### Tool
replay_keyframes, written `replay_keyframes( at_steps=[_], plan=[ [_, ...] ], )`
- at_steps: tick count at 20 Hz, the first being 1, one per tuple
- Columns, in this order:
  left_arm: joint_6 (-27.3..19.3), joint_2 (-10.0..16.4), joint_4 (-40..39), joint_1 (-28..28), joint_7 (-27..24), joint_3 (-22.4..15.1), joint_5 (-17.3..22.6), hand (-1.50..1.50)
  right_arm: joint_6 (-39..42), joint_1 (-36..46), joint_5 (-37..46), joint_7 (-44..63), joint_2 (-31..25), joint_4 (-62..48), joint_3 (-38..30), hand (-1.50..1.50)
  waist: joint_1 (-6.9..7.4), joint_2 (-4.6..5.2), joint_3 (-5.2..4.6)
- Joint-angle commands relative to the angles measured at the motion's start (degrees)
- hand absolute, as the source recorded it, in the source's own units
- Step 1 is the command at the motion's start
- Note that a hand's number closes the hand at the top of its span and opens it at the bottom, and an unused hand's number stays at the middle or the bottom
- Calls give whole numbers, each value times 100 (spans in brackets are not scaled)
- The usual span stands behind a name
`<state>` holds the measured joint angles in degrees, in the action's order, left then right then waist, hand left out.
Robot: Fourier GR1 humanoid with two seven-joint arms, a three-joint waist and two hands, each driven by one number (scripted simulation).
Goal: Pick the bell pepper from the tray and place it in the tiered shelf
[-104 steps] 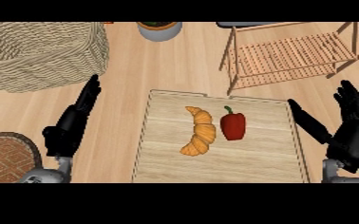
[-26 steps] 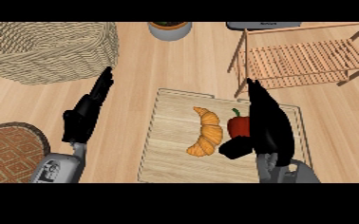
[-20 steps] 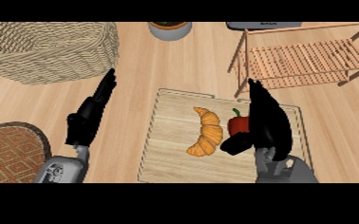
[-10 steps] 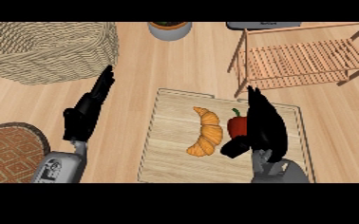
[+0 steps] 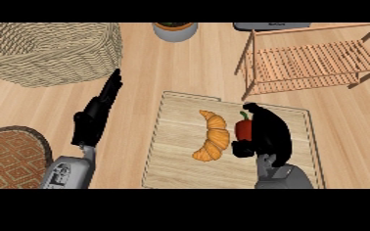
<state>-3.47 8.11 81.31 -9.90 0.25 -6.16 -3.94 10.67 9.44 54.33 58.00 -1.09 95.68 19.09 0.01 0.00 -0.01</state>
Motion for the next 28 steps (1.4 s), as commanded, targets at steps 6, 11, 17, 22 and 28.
replay_keyframes(
  at_steps=[6,11,17,22,28],
  plan=[
    [196,-76,466,145,335,109,-22,0,218,70,505,-99,45,-192,165,150,9,-3,1],
    [61,-89,350,101,303,66,-184,0,340,-1022,413,-909,-177,802,1416,150,-44,-26,1],
    [-5,-243,609,402,298,-39,-239,0,301,-1584,475,-1294,-503,1712,2232,150,-12,-21,2],
    [176,-126,233,32,226,135,-173,0,-636,-1871,396,-1639,-323,2187,2236,150,-56,-15,3],
    [215,5,38,-9,27,355,-128,0,-778,-1778,636,-1253,55,3580,2587,150,-65,-20,-4]
  ],
)
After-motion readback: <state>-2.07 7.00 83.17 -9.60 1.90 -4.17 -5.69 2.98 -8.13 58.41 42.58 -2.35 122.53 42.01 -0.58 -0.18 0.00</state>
